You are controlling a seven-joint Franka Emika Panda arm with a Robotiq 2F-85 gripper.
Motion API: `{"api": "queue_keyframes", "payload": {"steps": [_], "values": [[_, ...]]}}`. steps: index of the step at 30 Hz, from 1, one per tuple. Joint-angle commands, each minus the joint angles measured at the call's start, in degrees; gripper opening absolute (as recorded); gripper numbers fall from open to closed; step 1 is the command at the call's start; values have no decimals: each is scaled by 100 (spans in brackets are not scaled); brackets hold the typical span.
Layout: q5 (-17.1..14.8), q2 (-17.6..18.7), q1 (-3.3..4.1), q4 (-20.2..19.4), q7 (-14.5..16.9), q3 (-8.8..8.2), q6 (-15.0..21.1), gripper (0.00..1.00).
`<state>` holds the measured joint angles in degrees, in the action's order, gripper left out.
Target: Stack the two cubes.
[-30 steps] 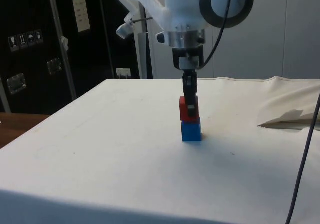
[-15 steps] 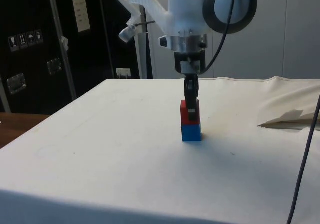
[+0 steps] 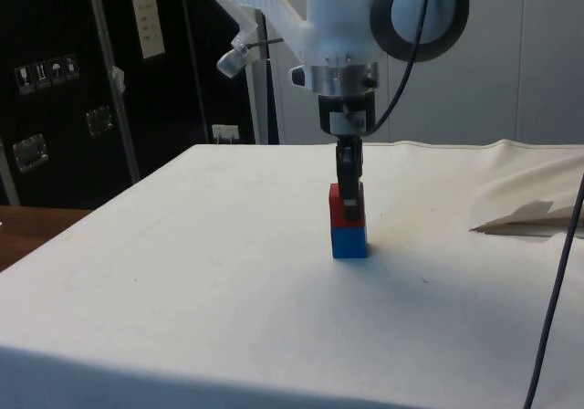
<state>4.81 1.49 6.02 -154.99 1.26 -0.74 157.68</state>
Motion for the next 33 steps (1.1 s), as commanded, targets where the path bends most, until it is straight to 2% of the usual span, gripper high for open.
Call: {"api": "queue_keyframes", "payload": {"steps": [1,2,3,4,5,7,8,9,15,18,19,22,27,28,29,33], "values": [[0,0,0,0,0,0,0,27],[0,-6,0,0,-6,0,0,27],[0,-6,0,0,0,0,0,36],[0,-6,0,0,0,0,0,56],[0,-6,0,0,0,0,0,70],[0,-6,0,0,0,0,0,90],[0,-6,0,0,6,0,0,97],[-6,-6,0,0,6,0,0,100],[-6,-6,0,0,6,0,0,100],[-23,-132,0,23,0,6,-132,100],[-6,-29,0,23,6,0,-11,100],[-57,-304,6,52,-6,6,-309,100],[-74,-550,11,80,-23,6,-561,100],[-29,-544,0,57,-23,0,-510,100],[-74,-647,6,92,-34,0,-665,100],[-74,-814,6,132,-52,0,-837,100]]}}
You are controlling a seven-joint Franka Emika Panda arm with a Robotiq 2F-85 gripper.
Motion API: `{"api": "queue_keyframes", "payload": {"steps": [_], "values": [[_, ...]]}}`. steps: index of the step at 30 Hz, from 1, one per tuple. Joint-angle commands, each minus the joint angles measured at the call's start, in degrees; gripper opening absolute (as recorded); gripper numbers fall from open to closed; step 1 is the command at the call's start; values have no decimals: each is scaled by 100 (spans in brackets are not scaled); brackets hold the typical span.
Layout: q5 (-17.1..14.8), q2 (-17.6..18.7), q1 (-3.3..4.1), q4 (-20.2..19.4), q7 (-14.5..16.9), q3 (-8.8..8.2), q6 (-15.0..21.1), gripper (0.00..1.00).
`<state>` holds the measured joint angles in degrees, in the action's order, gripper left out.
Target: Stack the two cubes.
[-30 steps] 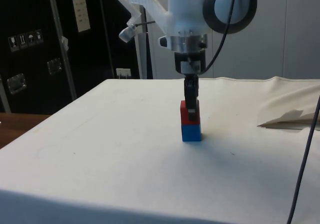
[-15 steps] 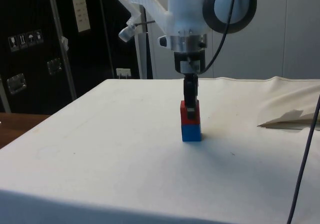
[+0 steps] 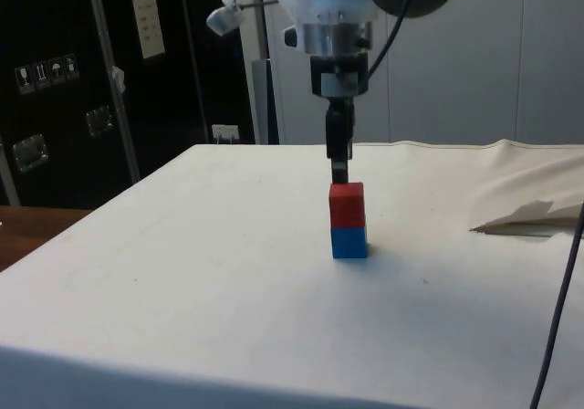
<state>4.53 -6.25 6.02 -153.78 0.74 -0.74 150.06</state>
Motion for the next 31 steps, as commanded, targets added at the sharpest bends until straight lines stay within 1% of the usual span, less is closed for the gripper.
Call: {"api": "queue_keyframes", "payload": {"steps": [1,3,4,6,12,13,14,20,21,22,23,29,30,31], "values": [[-46,-74,11,29,0,0,-126,100],[-46,-160,6,57,-11,0,-229,100],[-6,-126,0,52,-6,0,-160,100],[-46,-281,6,103,-23,0,-378,100],[-46,-527,0,206,-46,0,-688,100],[-23,-516,0,195,-34,0,-636,100],[-46,-561,0,223,-52,0,-739,100],[-46,-768,0,350,-74,0,-1043,100],[-46,-831,0,395,-80,0,-1146,100],[-29,-796,0,367,-63,0,-1060,100],[-46,-859,0,418,-86,0,-1192,100],[-46,-1037,0,590,-109,6,-1513,100],[-46,-1060,0,613,-109,6,-1547,100],[-29,-1037,0,590,-92,0,-1473,100]]}}
